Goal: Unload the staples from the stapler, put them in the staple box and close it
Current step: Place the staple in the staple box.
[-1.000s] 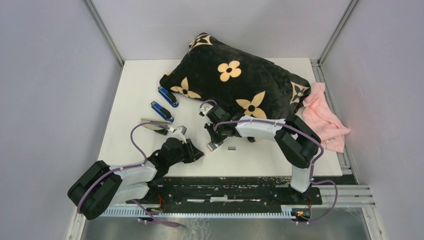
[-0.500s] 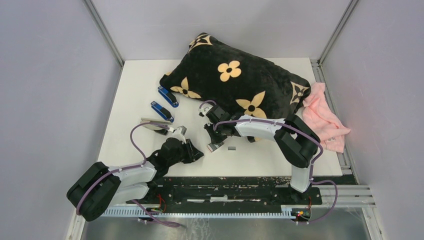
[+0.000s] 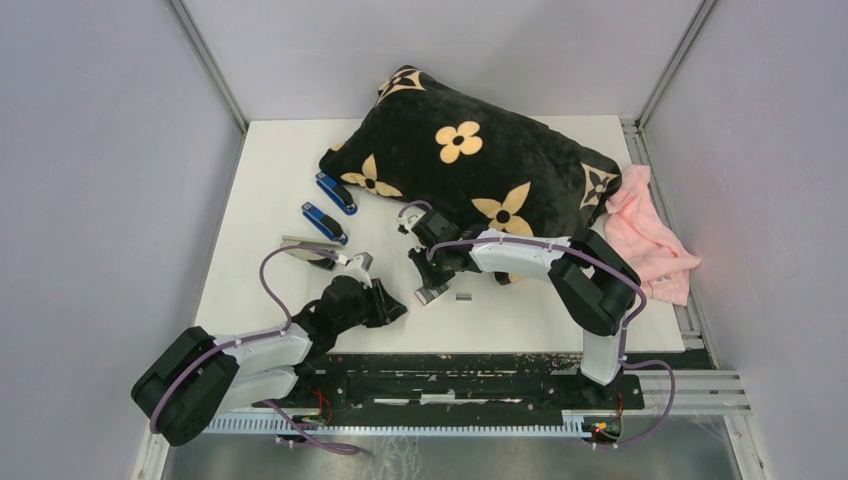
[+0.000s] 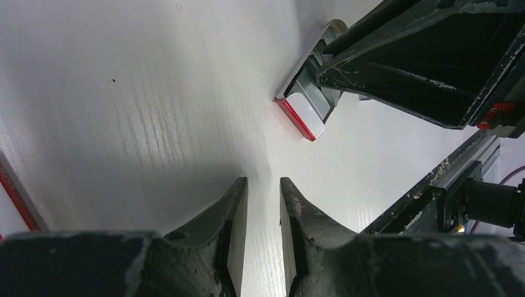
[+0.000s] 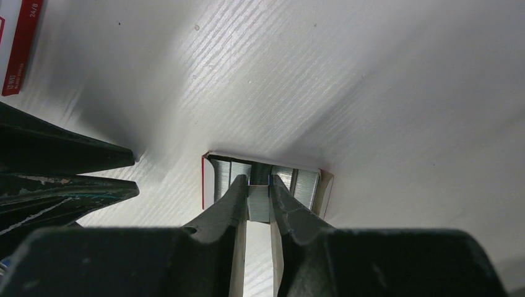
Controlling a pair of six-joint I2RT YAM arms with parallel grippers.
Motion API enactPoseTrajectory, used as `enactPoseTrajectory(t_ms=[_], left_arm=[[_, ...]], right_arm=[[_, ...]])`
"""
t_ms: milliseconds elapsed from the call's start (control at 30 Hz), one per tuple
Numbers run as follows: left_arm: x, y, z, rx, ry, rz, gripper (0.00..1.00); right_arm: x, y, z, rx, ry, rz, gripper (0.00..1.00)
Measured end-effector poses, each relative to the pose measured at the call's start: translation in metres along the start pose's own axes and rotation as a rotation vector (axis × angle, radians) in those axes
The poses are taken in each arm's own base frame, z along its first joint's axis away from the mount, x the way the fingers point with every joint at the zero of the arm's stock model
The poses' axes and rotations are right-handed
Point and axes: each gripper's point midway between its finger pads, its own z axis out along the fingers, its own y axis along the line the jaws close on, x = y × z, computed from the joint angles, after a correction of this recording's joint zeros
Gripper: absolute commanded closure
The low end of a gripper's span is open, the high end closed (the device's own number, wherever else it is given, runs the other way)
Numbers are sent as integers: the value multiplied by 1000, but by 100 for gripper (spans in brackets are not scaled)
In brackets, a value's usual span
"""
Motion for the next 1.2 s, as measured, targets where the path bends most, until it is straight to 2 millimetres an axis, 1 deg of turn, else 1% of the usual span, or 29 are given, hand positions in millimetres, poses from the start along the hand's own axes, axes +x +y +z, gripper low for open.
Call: enactPoseTrajectory(t_ms=[367,400,433,467,833,1000,1100,1200], left_arm=[[-1,-3,-1,10,-6,3,67],[-2,-3,-1,12,-9,3,67],[-3,-4,-2,14,-12,4,67],[-3,-5,-2,16,-13,4,67],[-2,-3,-6,5,-11,3,66],[-10,-12,-10,37,-41,9,64],[-19,-24,-16,90,-77,23,53],[-29,-40,-23,165,-127,43,34]], right_arm=[[4,0,-2,-3,23,-9,75],[5,0,-2,-4,24,-9,73],[5,1,-2,-6,25,-10,69],[5,1,-2,-8,26,-14,69],[4,3,-4,-19,32,-21,69],[3,5,-8,-68,40,-35,69],[0,11,-21,-166,39,-60,69],[-10,14,-44,-292,13,-87,69]])
